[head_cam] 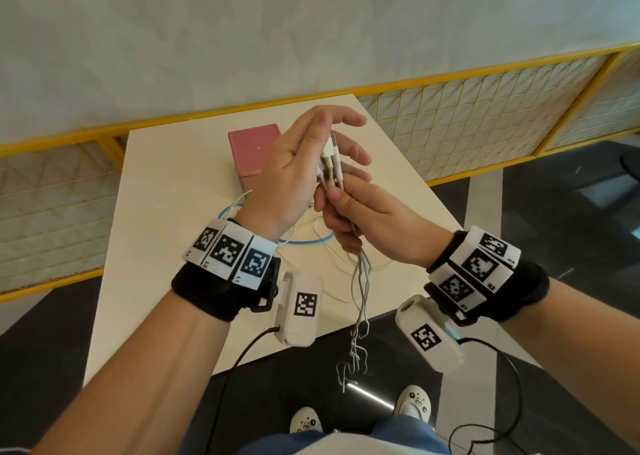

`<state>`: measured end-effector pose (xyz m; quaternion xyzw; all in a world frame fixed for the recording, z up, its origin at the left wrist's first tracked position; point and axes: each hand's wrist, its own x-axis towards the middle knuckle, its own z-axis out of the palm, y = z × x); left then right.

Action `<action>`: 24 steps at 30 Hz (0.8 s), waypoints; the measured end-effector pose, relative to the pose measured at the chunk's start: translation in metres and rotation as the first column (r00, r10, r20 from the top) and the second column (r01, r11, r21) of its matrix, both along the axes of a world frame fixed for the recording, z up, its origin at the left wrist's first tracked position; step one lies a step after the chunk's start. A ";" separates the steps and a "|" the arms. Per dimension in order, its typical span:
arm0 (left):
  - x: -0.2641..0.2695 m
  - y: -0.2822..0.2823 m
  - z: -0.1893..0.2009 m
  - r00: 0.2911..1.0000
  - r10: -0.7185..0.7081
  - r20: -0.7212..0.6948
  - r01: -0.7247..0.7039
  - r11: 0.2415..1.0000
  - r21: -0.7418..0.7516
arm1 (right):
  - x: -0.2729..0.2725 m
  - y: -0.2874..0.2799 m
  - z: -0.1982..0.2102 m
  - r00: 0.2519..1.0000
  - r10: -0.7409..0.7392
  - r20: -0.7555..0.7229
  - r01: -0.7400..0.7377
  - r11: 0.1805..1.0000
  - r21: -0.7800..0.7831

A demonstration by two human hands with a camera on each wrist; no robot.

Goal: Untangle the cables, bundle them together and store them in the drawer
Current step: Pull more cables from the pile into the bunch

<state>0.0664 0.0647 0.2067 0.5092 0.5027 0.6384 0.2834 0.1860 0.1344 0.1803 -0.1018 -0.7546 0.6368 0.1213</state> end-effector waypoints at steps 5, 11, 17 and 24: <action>-0.008 -0.002 -0.003 0.998 -0.052 -0.033 0.052 0.999 -0.006 | 0.000 0.000 0.001 0.999 0.037 0.003 -0.037 0.994 -0.106; -0.017 -0.004 -0.007 0.954 -0.020 -0.301 0.016 1.000 -0.018 | -0.009 0.001 -0.003 0.999 0.041 -0.029 -0.045 0.987 -0.153; -0.020 -0.010 -0.011 0.997 -0.075 0.024 0.076 0.997 -0.034 | -0.016 -0.001 -0.005 0.997 0.036 -0.066 -0.046 0.988 -0.150; -0.020 -0.017 -0.013 0.984 -0.052 -0.168 -0.010 0.939 -0.345 | -0.028 -0.001 -0.007 0.993 -0.006 -0.117 0.005 1.000 -0.009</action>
